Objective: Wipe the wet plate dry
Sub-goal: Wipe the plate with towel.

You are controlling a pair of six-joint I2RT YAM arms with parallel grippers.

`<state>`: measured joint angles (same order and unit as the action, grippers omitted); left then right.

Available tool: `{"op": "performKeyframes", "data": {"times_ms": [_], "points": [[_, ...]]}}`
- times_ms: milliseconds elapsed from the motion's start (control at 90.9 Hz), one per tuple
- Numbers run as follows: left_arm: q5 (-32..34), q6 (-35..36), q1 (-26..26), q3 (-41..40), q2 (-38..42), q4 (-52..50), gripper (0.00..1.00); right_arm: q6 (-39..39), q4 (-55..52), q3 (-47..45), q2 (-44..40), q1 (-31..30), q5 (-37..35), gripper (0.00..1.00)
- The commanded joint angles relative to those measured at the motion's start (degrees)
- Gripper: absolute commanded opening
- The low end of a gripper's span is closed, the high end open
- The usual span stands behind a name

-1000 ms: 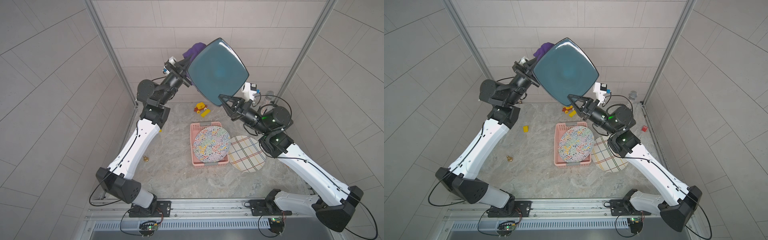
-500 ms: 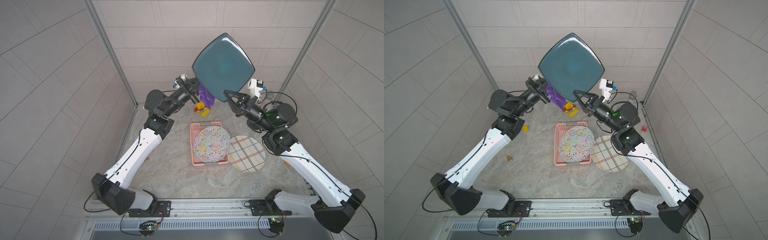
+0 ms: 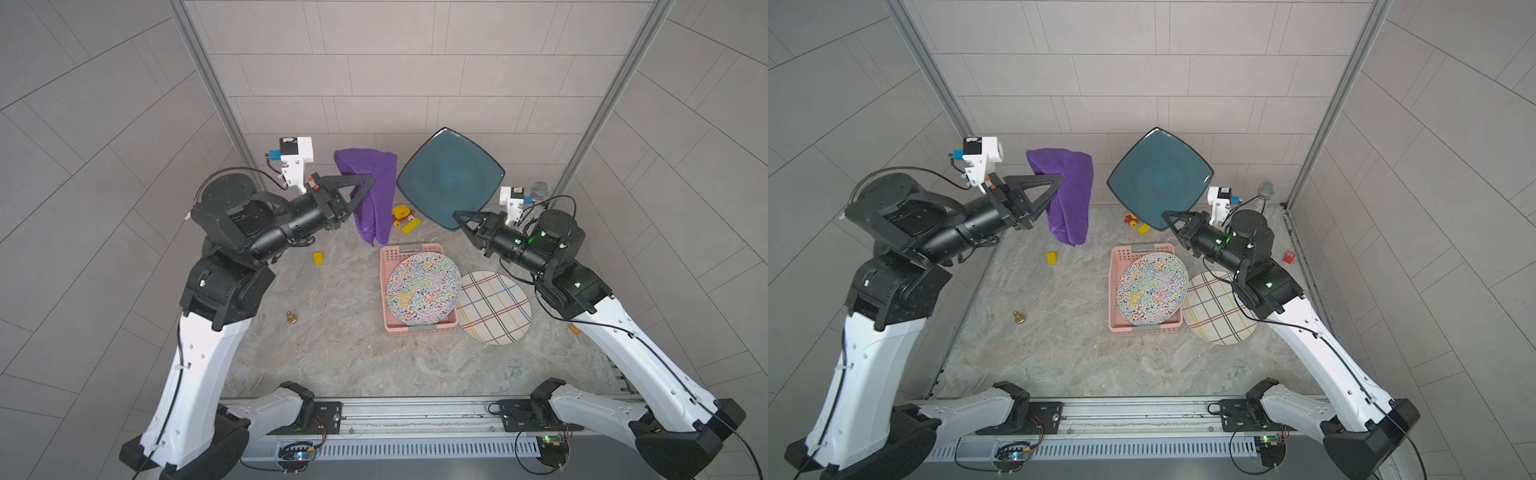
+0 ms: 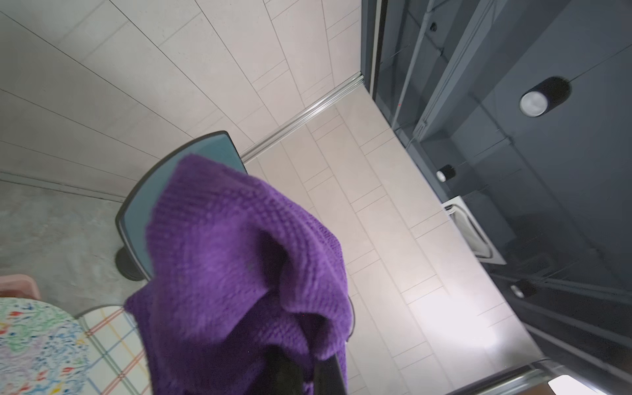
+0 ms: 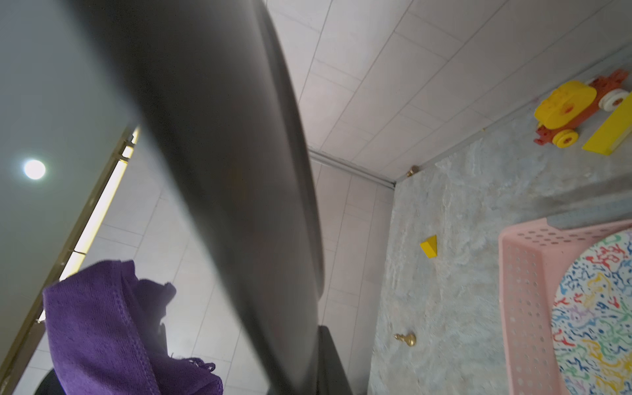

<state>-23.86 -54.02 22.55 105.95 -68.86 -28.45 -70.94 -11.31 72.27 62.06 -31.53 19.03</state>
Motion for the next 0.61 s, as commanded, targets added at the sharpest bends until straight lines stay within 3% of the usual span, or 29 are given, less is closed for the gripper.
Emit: {"op": "performKeyframes", "data": {"times_ms": [0, 110, 330, 506, 594], "points": [[0.62, 11.52, 0.06, -1.90, -5.94, -11.98, 0.00, 7.51, 4.76, 2.20, -2.84, -2.99, 0.00, 0.00], [0.52, 12.14, 0.04, -2.67, -8.18, -10.15, 0.00, 11.19, 2.58, 2.77, -2.15, -6.78, 0.48, 0.00], [2.08, 19.22, 0.55, 3.52, -14.37, -14.67, 0.00, 15.62, 0.48, 1.65, -1.33, -15.46, -0.54, 0.00], [1.52, 24.62, 10.97, -0.62, -13.43, -14.41, 0.00, 11.35, 6.87, 2.76, -1.15, -11.66, -4.82, 0.00], [3.58, 24.40, 11.02, -6.49, -10.08, -13.47, 0.00, 9.57, 8.11, 4.46, -0.94, -7.83, -2.80, 0.00]]}}
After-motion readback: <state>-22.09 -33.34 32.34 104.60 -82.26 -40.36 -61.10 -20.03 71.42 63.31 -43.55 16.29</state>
